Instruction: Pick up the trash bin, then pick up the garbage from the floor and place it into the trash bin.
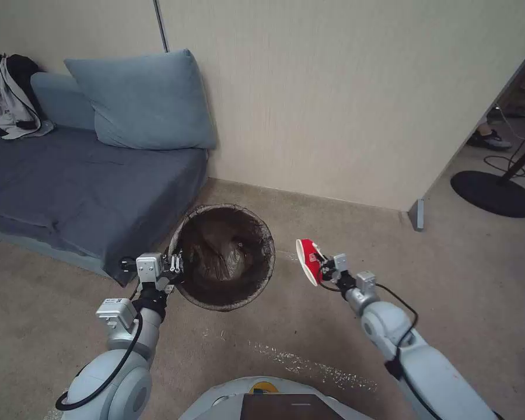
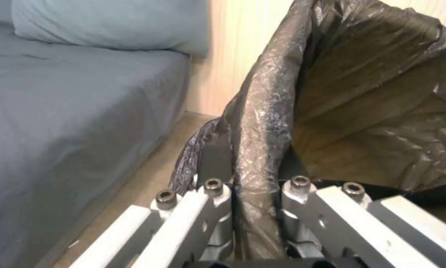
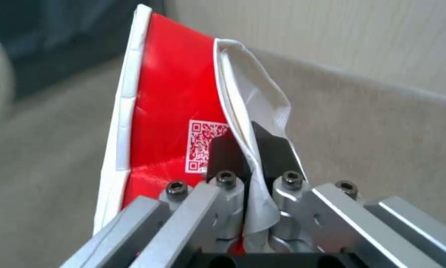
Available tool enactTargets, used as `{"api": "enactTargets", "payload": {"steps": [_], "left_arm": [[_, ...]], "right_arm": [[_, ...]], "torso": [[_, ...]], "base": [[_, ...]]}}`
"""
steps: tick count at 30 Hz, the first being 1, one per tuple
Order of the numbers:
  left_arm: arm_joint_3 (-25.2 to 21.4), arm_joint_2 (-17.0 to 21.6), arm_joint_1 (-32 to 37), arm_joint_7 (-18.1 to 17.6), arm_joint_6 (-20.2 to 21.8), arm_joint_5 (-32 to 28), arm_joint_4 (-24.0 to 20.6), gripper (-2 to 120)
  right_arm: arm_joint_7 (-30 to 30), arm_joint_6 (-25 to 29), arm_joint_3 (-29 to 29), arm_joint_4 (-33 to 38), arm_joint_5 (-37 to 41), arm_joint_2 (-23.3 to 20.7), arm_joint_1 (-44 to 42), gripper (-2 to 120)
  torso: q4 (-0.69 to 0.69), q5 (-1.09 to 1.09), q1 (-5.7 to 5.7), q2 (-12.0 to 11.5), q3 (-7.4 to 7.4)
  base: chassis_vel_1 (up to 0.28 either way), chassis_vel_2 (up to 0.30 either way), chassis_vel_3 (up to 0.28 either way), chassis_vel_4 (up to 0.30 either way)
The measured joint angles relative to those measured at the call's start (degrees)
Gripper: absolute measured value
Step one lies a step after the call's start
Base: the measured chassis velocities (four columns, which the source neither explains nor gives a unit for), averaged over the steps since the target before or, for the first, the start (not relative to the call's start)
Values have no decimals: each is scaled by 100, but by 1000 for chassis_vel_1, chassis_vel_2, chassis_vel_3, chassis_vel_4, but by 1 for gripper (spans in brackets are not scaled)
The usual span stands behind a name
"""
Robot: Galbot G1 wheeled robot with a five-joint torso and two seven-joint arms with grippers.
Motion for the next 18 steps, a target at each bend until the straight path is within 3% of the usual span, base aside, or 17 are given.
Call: {"api": "enactTargets", "payload": {"steps": [11, 18], "left_arm": [[103, 5, -14, -15, 4, 12, 61, 7], [156, 77, -21, -15, 19, 10, 86, 7]], "right_arm": [[353, -236, 437, 1518, 478, -385, -265, 0], [385, -482, 405, 2286, 823, -751, -98, 0]], "torso": [[4, -3, 0, 0, 0], [3, 0, 0, 0, 0]], "base": [[0, 0, 0, 0], [0, 0, 0, 0]]}}
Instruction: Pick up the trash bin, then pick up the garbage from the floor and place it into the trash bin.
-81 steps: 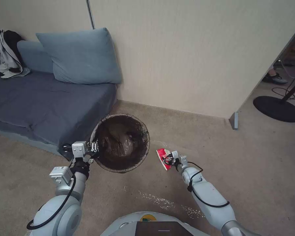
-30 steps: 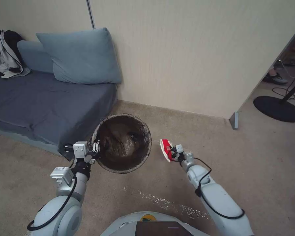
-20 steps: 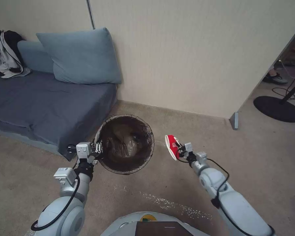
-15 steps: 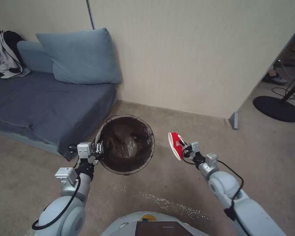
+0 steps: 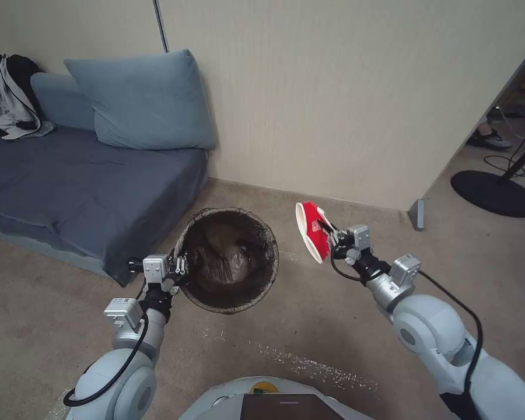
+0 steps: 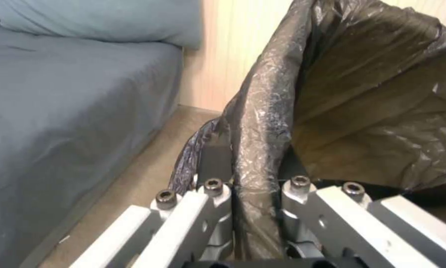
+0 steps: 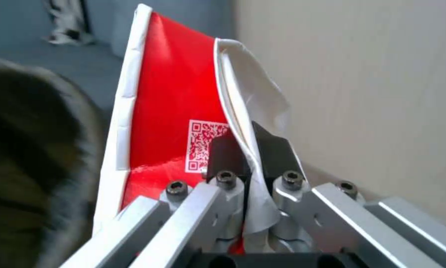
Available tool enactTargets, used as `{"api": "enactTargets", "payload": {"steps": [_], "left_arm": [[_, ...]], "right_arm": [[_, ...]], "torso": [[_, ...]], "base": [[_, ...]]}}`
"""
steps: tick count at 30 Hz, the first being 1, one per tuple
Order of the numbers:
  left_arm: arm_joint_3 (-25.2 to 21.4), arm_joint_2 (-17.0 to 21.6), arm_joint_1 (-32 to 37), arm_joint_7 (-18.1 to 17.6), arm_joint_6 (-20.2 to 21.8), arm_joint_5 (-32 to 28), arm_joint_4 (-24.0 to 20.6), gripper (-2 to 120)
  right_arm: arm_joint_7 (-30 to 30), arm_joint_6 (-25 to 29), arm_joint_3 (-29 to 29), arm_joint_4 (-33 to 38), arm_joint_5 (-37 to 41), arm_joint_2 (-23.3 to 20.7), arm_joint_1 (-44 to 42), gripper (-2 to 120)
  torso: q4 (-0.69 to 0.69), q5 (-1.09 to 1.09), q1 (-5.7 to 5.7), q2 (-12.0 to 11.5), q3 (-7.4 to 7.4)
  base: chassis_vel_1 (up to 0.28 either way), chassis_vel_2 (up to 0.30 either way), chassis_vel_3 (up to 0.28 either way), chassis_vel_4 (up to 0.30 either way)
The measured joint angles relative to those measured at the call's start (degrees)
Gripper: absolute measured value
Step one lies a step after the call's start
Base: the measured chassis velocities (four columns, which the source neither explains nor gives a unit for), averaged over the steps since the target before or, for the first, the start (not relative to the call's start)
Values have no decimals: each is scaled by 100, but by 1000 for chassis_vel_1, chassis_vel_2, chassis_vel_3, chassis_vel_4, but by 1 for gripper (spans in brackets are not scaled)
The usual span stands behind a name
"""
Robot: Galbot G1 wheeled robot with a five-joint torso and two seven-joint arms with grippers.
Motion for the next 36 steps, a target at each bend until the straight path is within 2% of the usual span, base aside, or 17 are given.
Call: {"api": "enactTargets", "payload": {"steps": [4, 10, 13, 18, 19, 22, 26, 36], "left_arm": [[42, 20, -7, 8, 16, 1, 18, 7], [72, 30, -8, 13, 26, 6, 34, 7], [111, 57, -10, 14, 46, 7, 32, 7], [130, 87, -9, 19, 80, 8, 0, 7], [130, 87, -9, 19, 80, 8, 0, 7], [128, 98, 1, 25, 92, 6, -27, 7], [120, 112, 3, 31, 98, 0, -29, 7], [105, 127, -8, 31, 101, -31, -29, 7]], "right_arm": [[-96, -265, -135, 392, 343, -233, 244, 0], [-323, -417, -344, 552, 487, -304, 441, 0], [-562, -523, -670, 576, 499, -279, 679, 0], [-904, -576, -1509, 365, 225, -104, 1257, 0], [-904, -576, -1509, 365, 225, -104, 1257, 0], [-932, -588, -2071, 146, 31, 63, 1631, 0], [-924, -597, -2522, -96, -101, 217, 1937, 0], [-874, -611, -3014, -499, -325, 424, 2191, 0]], "torso": [[-1, 0, 0, 0, 0], [-1, -1, 0, 0, 0], [-2, -1, 0, 0, 0], [-1, -1, 0, 0, 0], [-1, -1, 0, 0, 0], [-1, -2, 0, 0, 0], [0, -2, 0, 0, 0], [-1, -1, 0, 0, 0]], "base": [[0, 0, 0, 0], [0, 0, 0, 0], [0, 0, 0, 0], [0, 0, 0, 0], [0, 0, 0, 0], [0, 0, 0, 0], [0, 0, 0, 0], [0, 0, 0, 0]]}}
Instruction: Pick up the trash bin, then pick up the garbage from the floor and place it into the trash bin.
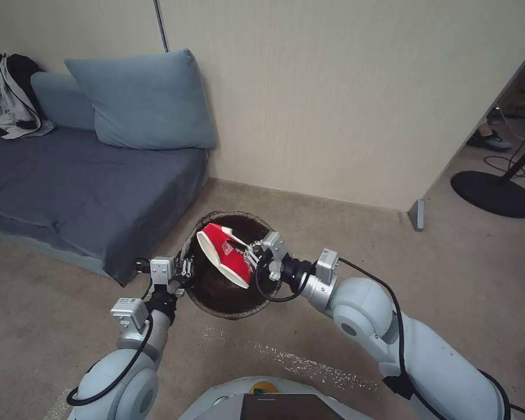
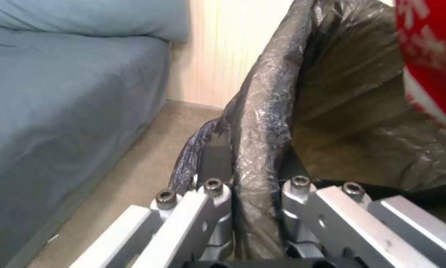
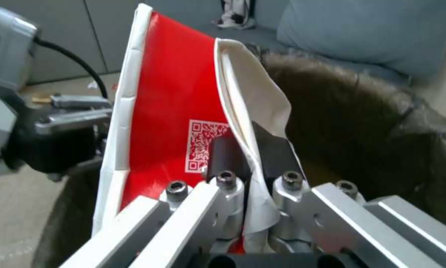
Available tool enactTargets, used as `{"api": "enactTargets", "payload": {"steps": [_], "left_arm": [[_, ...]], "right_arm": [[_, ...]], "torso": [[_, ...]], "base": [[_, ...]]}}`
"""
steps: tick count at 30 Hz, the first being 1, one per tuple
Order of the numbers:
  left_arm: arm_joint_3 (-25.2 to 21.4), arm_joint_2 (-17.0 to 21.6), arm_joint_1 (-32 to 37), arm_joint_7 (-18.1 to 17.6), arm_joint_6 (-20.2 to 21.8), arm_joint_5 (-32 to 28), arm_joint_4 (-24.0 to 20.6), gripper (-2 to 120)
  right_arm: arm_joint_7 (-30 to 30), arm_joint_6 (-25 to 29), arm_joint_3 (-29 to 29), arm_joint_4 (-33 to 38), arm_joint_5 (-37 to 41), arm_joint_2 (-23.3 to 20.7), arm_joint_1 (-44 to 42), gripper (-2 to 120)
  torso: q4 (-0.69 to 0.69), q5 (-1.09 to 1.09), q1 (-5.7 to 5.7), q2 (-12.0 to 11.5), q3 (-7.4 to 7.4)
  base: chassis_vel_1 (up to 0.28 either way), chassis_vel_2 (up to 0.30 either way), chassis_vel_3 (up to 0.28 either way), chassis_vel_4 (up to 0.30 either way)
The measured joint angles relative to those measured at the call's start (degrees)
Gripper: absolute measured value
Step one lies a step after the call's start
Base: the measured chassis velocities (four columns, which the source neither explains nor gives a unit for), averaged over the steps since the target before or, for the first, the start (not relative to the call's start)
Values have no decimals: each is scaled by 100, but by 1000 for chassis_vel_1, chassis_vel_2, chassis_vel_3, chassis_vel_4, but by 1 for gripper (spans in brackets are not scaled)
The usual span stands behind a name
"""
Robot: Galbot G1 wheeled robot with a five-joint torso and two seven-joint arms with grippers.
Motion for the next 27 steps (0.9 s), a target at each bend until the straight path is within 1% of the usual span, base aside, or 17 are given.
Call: {"api": "enactTargets", "payload": {"steps": [3, 6, 7, 8, 11, 12, 16, 17, 20, 21, 23, 24, 25, 26, 27], "left_arm": [[-4, 10, -3, 0, 1, -11, -10, 7], [-10, 17, -10, 0, 2, -30, -20, 7], [-10, 17, -10, 0, 2, -30, -20, 7], [-11, 18, -14, 0, 2, -35, -23, 7], [-12, 19, -22, 0, 3, -49, -27, 7], [-12, 19, -22, 0, 3, -49, -27, 7], [-11, 16, -30, -12, 13, -66, -29, 7], [-11, 16, -30, -12, 13, -66, -29, 7], [-11, 9, -32, -19, 30, -84, -29, 7], [-11, 9, -32, -19, 30, -84, -29, 7], [-13, 5, -38, -21, 39, -86, -29, 7], [-13, 5, -38, -21, 39, -86, -29, 7], [-13, 3, -41, -21, 41, -86, -29, 7], [-12, -2, -47, -17, 43, -86, -27, 7], [-12, -2, -47, -17, 43, -86, -27, 7]], "right_arm": [[23, 2, -6, -34, -71, 10, -2, 1], [59, 7, 7, -44, -95, 21, -26, 13], [59, 7, 7, -44, -95, 21, -26, 13], [63, 10, 15, -43, -99, 20, -33, 17], [74, 15, 30, -10, -103, 2, -46, 31], [74, 15, 30, -10, -103, 2, -46, 31], [84, 19, 41, 42, -104, -8, -46, 48], [84, 19, 41, 42, -104, -8, -46, 48], [92, 32, 54, 69, -104, -11, -42, 64], [92, 32, 54, 69, -104, -11, -42, 64], [103, 49, 106, 132, -87, -16, -40, 75], [103, 49, 106, 132, -87, -16, -40, 75], [110, 49, 151, 182, -54, -19, -41, 78], [132, 49, 230, 278, 20, -29, -53, 84], [132, 49, 230, 278, 20, -29, -53, 84]], "torso": [[0, 0, 0, 0, 0], [0, 0, 0, 0, 0], [0, 0, 0, 0, 0], [0, 0, 0, 0, 0], [0, 0, 0, 0, 0], [0, 0, 0, 0, 0], [0, 0, 0, 0, 0], [0, 0, 0, 0, 0], [0, 1, 0, 0, 0], [0, 1, 0, 0, 0], [0, 1, 0, 0, 0], [0, 1, 0, 0, 0], [0, 1, 0, 0, 0], [0, 1, 0, 0, 0], [0, 1, 0, 0, 0]], "base": [[0, 0, 0, 0], [0, 0, 0, 0], [0, 0, 0, 0], [0, 0, 0, 0], [0, 0, 0, 0], [0, 0, 0, 0], [0, 0, 0, 0], [0, 0, 0, 0], [0, 0, 0, 0], [0, 0, 0, 0], [0, 0, 0, 0], [0, 0, 0, 0], [0, 0, 0, 0], [0, 0, 0, 0], [0, 0, 0, 0]]}}
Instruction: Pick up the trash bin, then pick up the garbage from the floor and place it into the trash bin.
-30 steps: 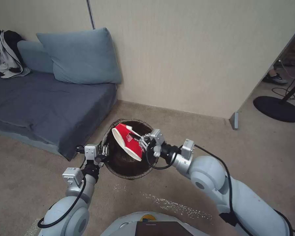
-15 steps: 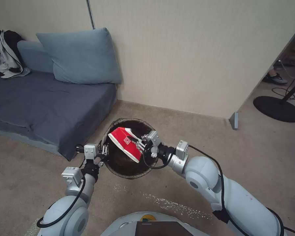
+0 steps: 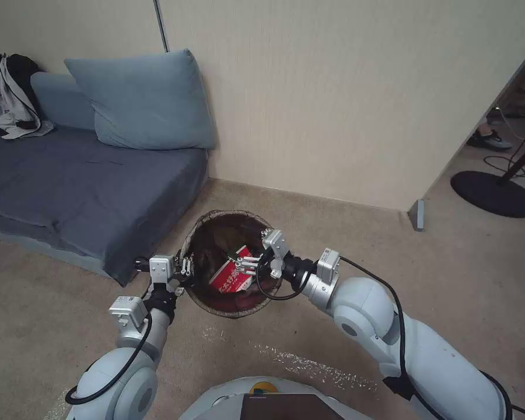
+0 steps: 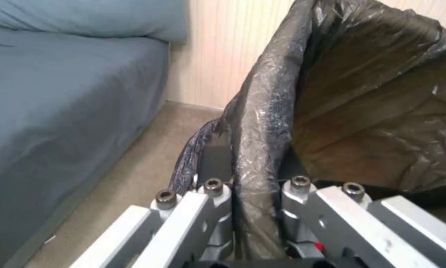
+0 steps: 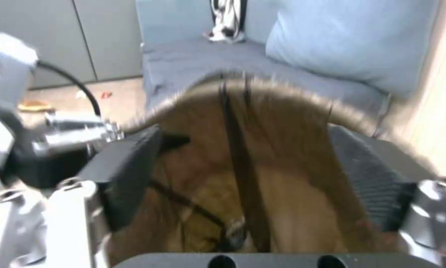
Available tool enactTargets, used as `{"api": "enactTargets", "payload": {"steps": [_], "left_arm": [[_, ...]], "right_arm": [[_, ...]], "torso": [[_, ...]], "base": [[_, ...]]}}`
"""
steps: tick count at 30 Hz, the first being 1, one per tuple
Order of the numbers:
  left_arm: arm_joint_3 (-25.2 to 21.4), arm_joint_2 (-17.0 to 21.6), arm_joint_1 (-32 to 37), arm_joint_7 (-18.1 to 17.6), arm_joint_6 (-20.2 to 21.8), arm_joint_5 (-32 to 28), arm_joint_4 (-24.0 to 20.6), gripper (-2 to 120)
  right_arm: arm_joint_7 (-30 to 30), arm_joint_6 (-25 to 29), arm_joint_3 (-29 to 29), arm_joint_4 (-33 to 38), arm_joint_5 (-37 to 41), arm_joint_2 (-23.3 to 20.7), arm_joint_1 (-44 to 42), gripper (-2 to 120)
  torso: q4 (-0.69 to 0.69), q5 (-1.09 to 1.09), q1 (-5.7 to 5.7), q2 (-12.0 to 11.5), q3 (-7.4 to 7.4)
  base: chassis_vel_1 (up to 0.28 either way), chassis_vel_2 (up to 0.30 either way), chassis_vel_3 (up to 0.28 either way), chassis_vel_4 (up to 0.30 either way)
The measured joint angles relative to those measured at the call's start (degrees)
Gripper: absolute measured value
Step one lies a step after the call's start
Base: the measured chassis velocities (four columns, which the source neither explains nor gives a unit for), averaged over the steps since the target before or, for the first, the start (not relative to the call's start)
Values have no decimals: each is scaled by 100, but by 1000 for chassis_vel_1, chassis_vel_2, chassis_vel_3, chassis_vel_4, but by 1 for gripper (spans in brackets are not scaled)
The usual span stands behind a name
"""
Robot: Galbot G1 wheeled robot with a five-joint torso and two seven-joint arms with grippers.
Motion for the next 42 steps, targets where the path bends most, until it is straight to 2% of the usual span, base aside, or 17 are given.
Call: {"api": "enactTargets", "payload": {"steps": [3, 11, 17, 19, 25, 27, 30, 35, 36, 39, 42], "left_arm": [[10, -14, -26, 5, 2, -2, 32, 7], [7, -44, -58, 13, -3, -2, 88, 7], [-13, -32, -58, 6, -9, -9, 88, 7], [-29, -14, -58, 9, -21, -14, 87, 7], [-65, -6, -58, 18, -33, -67, 53, 7], [-68, -1, -54, 18, -40, -71, 54, 7], [-78, 10, -39, 20, -67, -75, 54, 7], [-85, 12, -29, 26, -110, -71, 77, 7], [-85, 12, -29, 26, -110, -71, 77, 7], [-84, 6, -51, 25, -122, -44, 135, 7], [-83, 11, -73, 26, -122, -22, 160, 7]], "right_arm": [[51, 10, 295, 322, 246, -99, -103, 97], [90, 482, 963, 734, 189, -423, -816, 100], [319, 793, 1178, 623, -161, -323, -1066, 100], [404, 1035, 1458, 431, -522, -89, -1162, 100], [408, 1680, 2436, 70, -1443, 714, -2249, 100], [411, 1774, 2512, 41, -1550, 821, -2334, 100], [398, 2116, 2798, -48, -1923, 1279, -2670, 100], [321, 2606, 3114, -89, -2283, 1864, -3166, 100], [321, 2606, 3114, -89, -2283, 1864, -3166, 100], [313, 2819, 3248, -84, -2499, 2378, -3516, 100], [315, 2893, 3264, -76, -2561, 2546, -3635, 100]], "torso": [[0, 0, 0, 0, 0], [-2, 0, 0, 0, 0], [1, -1, 0, 0, 0], [1, 0, 0, 0, 0], [-2, -1, 0, 0, -1], [-3, -1, 0, 0, 0], [2, -1, 0, 0, 0], [-1, -1, 0, 0, -1], [-1, -1, 0, 0, -1], [-1, -1, 0, 0, 0], [-1, -2, 0, 0, -1]], "base": [[0, 0, 0, 0], [0, 0, 0, 0], [0, 0, 0, 0], [0, 0, 0, 0], [0, 0, 0, 0], [0, 0, 0, 0], [0, 0, 0, 0], [0, 0, 0, 0], [0, 0, 0, 0], [0, 0, 0, 0], [0, 0, 0, 0]]}}
